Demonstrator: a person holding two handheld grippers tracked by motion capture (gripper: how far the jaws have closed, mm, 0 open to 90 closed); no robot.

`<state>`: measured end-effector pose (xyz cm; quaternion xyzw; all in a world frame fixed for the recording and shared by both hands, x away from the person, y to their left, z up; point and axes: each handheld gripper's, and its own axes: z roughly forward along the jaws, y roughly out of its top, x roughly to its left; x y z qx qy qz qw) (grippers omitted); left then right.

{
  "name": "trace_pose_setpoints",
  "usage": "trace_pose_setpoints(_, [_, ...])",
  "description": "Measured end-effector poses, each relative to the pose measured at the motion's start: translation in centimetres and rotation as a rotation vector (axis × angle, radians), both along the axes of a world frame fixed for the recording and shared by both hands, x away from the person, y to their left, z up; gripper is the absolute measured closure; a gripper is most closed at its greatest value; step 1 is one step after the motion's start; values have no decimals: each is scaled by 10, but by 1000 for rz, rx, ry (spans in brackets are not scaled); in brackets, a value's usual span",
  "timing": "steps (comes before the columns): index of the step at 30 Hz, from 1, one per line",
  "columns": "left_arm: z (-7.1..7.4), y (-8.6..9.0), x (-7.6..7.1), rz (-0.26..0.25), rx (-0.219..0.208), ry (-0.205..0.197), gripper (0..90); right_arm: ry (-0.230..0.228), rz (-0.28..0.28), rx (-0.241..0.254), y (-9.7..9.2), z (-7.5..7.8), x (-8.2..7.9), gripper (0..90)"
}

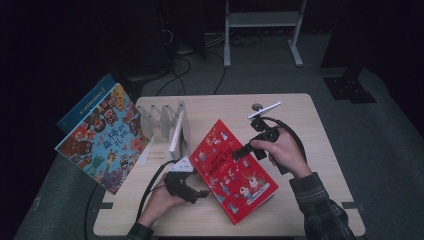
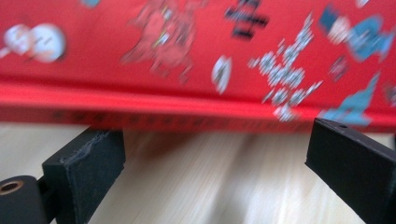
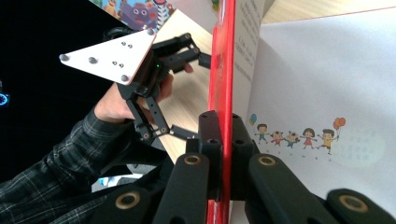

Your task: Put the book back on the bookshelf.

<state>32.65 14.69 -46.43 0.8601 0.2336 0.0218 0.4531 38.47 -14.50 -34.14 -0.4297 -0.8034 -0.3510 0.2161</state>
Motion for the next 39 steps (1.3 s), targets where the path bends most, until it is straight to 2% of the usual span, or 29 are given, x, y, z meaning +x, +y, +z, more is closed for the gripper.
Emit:
trace_pose_setpoints(2, [4,-2,2,-7,-18,6,30,-11,-5,8,-2,4,-2,876])
trace_pose_setpoints(4, [6,-2,5,-12,-55,24,30,-23,-8,18,-5,8,-3,875])
trace_pose_setpoints(10, [18,-2,11,-21,-194,71,40,-71,-10,69,-11,18,-11,875])
trace_pose_setpoints(13, [24,-4,12,-31,-195,66,56,-94,2,100,-12,20,-17,875])
trace_pose_setpoints(17, [29,0,12,-23,-216,56,98,-161,17,137,-14,18,-27,875])
trace_pose_setpoints(21, [33,6,13,-14,-232,43,172,-224,32,176,-19,10,-36,874])
trace_pose_setpoints(25, [37,11,13,-3,-256,20,247,-309,48,227,-23,-2,-44,875])
trace_pose_setpoints(28, [41,17,14,0,-296,3,319,-369,52,277,-27,-13,-48,874])
trace_pose_setpoints(31, [45,22,14,-12,-350,0,395,-405,54,326,-30,-21,-51,874])
trace_pose_setpoints(36, [50,26,15,-33,-365,-19,486,-459,72,394,-36,-38,-52,871])
trace_pose_setpoints(39, [53,28,15,-43,-386,-29,535,-480,92,403,-37,-45,-52,865])
